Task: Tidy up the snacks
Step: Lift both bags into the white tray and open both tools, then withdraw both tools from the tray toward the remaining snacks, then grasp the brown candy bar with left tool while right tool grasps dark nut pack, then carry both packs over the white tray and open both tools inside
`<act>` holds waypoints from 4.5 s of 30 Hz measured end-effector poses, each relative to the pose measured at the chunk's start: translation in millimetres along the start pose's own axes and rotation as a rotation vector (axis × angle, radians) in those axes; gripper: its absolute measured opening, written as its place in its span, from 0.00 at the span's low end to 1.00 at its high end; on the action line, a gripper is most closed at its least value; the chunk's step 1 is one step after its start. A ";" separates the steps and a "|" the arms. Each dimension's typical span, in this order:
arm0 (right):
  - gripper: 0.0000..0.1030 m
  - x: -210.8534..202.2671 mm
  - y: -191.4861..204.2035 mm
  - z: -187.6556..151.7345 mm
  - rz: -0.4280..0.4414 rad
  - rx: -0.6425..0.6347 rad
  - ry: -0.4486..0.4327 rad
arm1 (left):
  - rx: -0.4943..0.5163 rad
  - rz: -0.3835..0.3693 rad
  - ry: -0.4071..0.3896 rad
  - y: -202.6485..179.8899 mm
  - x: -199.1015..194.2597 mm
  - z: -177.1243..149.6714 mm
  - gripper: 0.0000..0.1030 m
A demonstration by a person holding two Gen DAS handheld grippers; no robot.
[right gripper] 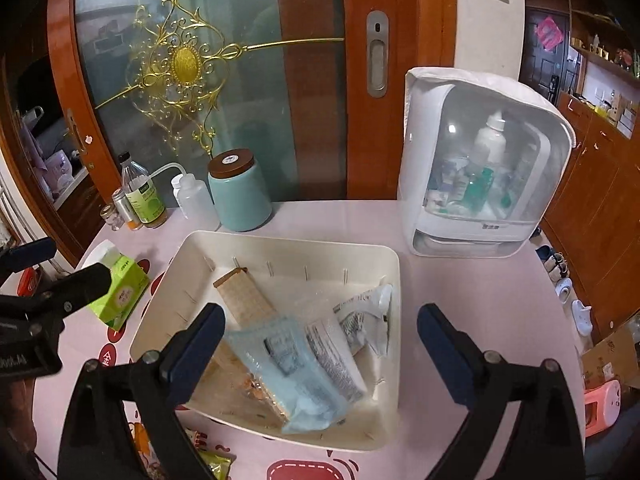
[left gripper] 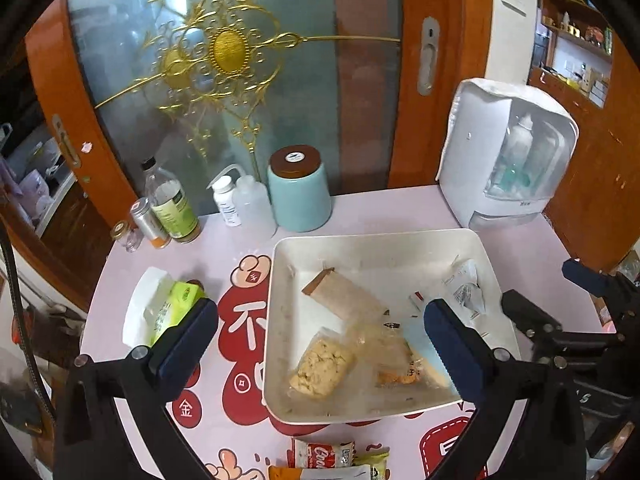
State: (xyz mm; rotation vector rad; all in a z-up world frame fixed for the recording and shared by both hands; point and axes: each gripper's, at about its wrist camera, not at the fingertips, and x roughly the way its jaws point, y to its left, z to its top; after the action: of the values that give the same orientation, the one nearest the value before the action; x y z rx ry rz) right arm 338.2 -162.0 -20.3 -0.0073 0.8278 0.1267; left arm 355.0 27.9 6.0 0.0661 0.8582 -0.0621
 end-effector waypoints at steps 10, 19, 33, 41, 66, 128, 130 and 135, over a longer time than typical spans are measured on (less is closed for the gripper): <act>0.95 -37.3 1.7 -10.4 0.034 -0.013 -0.002 | -0.004 0.031 -0.024 7.4 -45.5 -17.0 0.99; 0.95 -88.1 15.5 -38.7 0.078 -0.098 -0.005 | 0.012 0.080 -0.045 4.9 -105.9 -54.9 0.99; 0.95 -155.9 31.4 -103.8 0.167 -0.200 0.002 | -0.034 0.195 -0.017 36.2 -185.3 -141.5 0.99; 0.94 -160.0 46.7 -163.6 0.214 -0.197 0.085 | 0.007 0.257 0.031 56.3 -185.6 -193.5 0.99; 0.78 -89.1 150.3 -338.7 -0.068 0.340 0.444 | -0.078 -0.002 0.489 121.0 26.9 -334.0 0.82; 0.44 -115.7 116.6 -261.7 -0.043 0.153 0.282 | 0.124 -0.263 0.261 98.6 -57.2 -241.1 0.37; 0.44 -120.0 99.6 -228.9 -0.034 0.130 0.234 | 0.133 -0.254 0.204 84.8 -70.9 -212.0 0.37; 0.44 -132.0 57.2 -137.3 -0.030 0.063 0.095 | 0.134 -0.212 0.095 55.8 -90.7 -133.9 0.37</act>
State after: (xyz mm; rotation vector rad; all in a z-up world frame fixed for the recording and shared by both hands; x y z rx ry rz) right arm 142.5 -127.3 -13.8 0.0341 0.9255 0.0724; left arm 199.4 97.1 -10.7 0.1040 0.9532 -0.3176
